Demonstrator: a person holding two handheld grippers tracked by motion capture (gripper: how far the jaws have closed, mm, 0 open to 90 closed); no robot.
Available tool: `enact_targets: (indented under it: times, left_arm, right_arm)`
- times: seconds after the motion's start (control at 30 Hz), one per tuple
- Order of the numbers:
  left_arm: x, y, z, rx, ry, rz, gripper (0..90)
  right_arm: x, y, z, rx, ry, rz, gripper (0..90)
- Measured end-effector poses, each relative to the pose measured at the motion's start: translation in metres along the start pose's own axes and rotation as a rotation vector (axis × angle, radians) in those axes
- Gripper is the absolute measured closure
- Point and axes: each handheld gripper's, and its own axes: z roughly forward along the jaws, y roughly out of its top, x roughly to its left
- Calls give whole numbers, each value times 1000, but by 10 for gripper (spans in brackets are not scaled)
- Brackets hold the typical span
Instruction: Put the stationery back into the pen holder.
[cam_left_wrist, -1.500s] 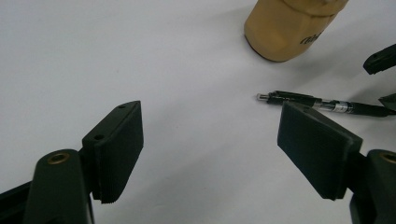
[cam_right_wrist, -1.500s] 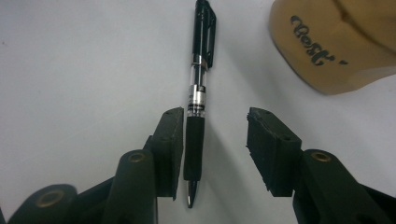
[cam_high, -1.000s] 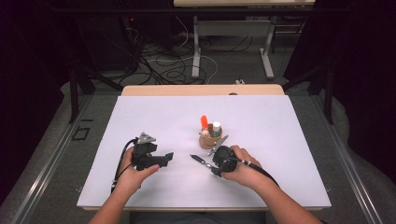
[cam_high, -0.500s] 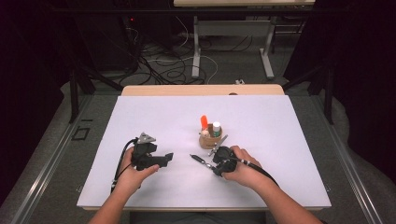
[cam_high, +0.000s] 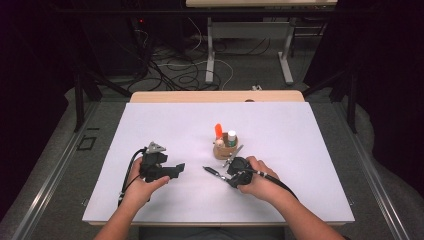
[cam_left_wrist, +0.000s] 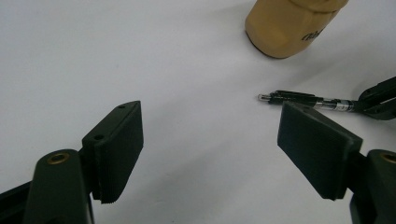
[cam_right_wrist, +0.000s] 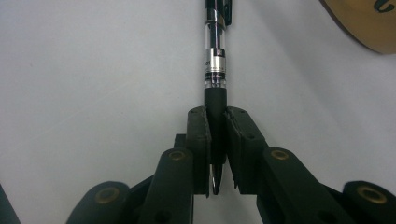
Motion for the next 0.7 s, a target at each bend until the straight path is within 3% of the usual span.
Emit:
enact_targets:
  times: [0.33, 0.7]
  left_arm:
    - [2, 4, -4, -1, 5, 8, 227]
    - [1, 15, -18, -41, -19, 44, 216]
  right_arm:
    - [2, 0, -2, -1, -3, 21, 805]
    - [11, 6, -20, -59, -92, -79, 805]
